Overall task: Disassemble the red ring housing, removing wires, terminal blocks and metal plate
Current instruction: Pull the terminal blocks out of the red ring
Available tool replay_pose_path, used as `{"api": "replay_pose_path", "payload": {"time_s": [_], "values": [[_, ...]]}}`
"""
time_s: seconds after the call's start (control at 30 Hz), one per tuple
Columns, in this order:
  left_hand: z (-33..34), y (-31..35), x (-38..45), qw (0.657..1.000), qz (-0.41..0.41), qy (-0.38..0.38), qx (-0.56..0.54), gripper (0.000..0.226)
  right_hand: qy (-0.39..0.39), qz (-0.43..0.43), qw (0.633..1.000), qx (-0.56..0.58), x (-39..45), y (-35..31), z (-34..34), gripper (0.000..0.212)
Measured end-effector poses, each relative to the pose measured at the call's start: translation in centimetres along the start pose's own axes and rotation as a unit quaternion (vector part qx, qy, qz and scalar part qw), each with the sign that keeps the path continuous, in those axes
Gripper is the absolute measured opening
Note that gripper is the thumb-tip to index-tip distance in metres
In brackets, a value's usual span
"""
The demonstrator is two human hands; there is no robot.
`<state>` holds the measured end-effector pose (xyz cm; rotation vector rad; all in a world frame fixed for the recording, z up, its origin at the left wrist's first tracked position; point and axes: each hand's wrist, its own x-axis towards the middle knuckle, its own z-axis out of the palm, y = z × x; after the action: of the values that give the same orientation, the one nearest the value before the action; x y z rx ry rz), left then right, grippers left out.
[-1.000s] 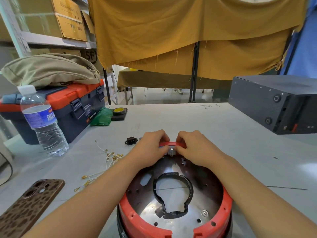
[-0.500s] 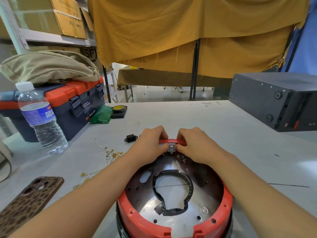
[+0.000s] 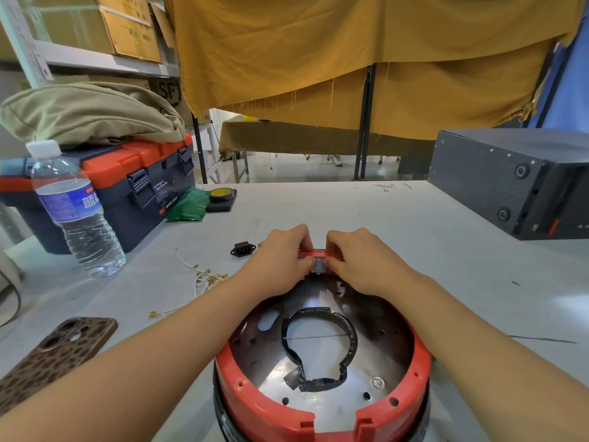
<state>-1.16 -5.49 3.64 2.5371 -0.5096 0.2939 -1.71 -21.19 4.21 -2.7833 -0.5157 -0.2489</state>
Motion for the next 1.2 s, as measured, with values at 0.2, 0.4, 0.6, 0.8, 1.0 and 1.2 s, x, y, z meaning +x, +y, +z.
{"api": "replay_pose_path", "payload": {"time_s": [0.2,0.4,0.6,0.8,1.0,1.2], "values": [[0.1,0.1,0.2,1.0,0.007,-0.01,0.017,0.009,-0.005,-0.005,1.0,-0.031,0.2,0.0,0.2,0.012],[0.0,0.0,0.0,1.0,0.013,-0.015,0.001,0.01,-0.01,0.004,1.0,-0.024,0.1,0.1,0.4,0.012],[0.0,-0.4,-0.2,0.999,0.016,-0.028,0.004,0.025,-0.033,0.024,0.999,0.024,0.0,0.3,0.2,0.022],[0.4,-0.6,0.1,0.999,0.017,-0.033,0.031,0.027,-0.014,0.023,1.0,-0.004,0.3,0.3,0.5,0.018],[0.6,-0.9,0.3,0.999,0.027,-0.022,0.037,0.026,-0.012,0.022,1.0,-0.006,0.4,0.2,0.5,0.016],[0.7,-0.8,0.3,0.998,0.029,-0.031,0.048,0.027,-0.016,0.026,1.0,-0.007,0.5,0.2,0.5,0.018]]}}
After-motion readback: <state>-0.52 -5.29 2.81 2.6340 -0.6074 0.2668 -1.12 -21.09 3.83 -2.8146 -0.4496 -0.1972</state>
